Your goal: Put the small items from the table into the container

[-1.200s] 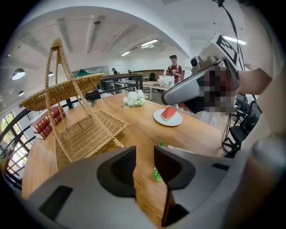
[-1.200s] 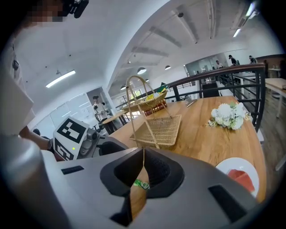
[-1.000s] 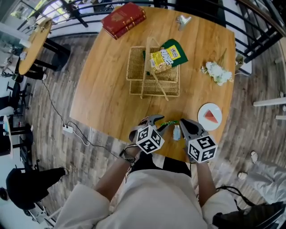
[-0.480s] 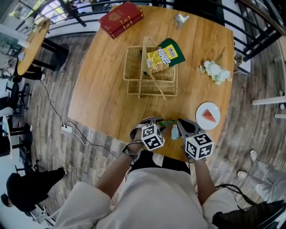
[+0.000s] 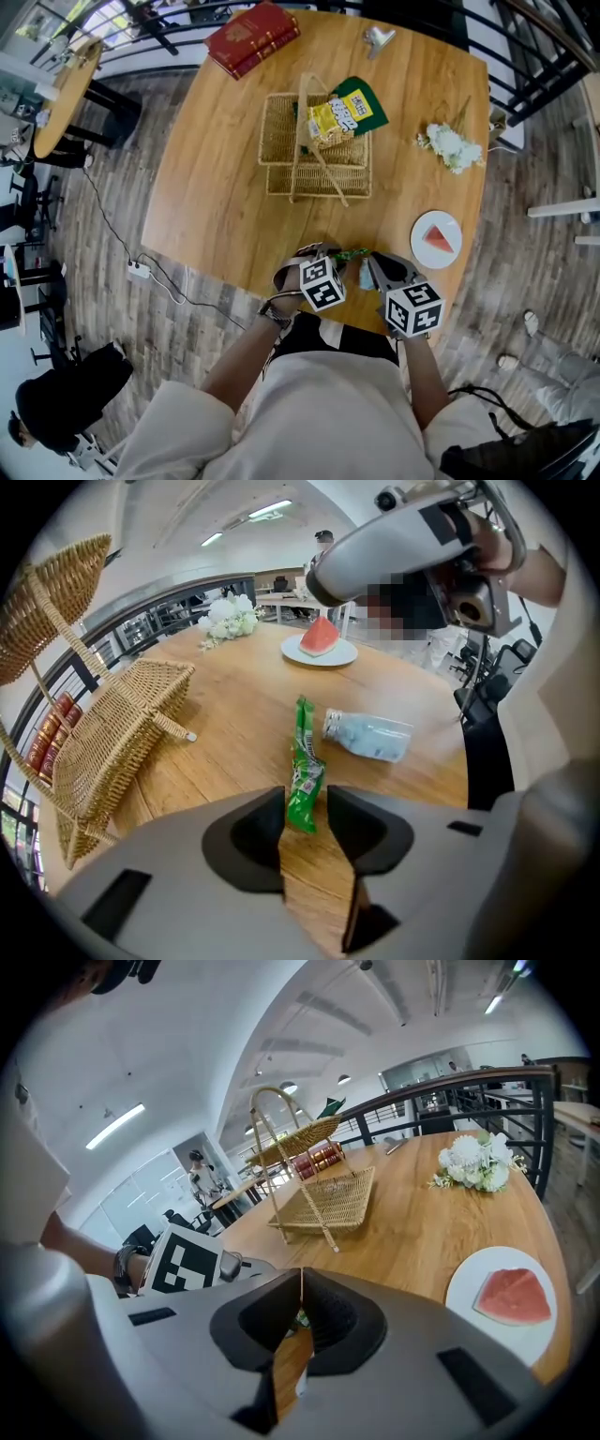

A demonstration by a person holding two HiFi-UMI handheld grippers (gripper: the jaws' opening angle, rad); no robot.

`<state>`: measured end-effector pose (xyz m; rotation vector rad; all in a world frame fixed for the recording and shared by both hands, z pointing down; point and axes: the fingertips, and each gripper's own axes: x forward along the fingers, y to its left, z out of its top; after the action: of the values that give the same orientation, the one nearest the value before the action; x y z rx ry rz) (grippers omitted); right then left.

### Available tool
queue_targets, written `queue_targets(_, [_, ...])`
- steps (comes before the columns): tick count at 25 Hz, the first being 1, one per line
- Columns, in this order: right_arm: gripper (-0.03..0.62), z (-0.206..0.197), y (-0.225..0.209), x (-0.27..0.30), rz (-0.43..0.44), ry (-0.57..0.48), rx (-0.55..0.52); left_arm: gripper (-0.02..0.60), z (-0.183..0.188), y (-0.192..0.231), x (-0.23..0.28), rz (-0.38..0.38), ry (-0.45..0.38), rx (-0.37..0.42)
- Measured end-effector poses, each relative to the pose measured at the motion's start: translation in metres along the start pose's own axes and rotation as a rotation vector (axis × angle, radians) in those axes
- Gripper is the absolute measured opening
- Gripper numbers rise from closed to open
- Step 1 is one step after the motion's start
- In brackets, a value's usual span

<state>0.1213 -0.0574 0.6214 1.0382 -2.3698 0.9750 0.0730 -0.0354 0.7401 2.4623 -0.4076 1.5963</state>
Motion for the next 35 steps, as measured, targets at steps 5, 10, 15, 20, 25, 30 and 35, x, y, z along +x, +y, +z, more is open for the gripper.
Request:
queue_targets(5, [0.02, -0.001, -0.001, 0.002, -0.005, -0.003, 0.007, 0.141, -0.002, 0.002, 0.003, 0.001, -0.003, -0.011])
queue_targets(10, [0.02, 0.001, 0.001, 0.002, -0.01, -0.008, 0.008, 0.133, -0.003, 0.001, 0.002, -0.01, -0.012, -0.03])
queue_targets(15, [0.02, 0.002, 0.003, 0.002, -0.017, -0.013, 0.01, 0.094, 0.0, 0.002, 0.001, -0.011, -0.037, -0.064])
queue_targets(20, [0.02, 0.005, 0.006, 0.0, -0.028, -0.023, 0.011, 0.07, -0.001, 0.004, 0.0, 0.002, -0.049, -0.075])
queue_targets(25, [0.02, 0.007, 0.008, -0.004, -0.046, -0.031, 0.012, 0.037, -0.001, 0.002, 0.001, 0.01, -0.063, -0.077])
queue_targets(30, [0.02, 0.012, 0.012, -0.008, -0.063, -0.046, 0.007, 0.031, -0.003, 0.006, -0.001, 0.021, -0.077, -0.094])
queue_targets(35, [0.02, 0.018, 0.017, -0.012, -0.07, -0.054, -0.004, 0.028, -0.001, 0.011, -0.01, 0.05, -0.092, -0.096])
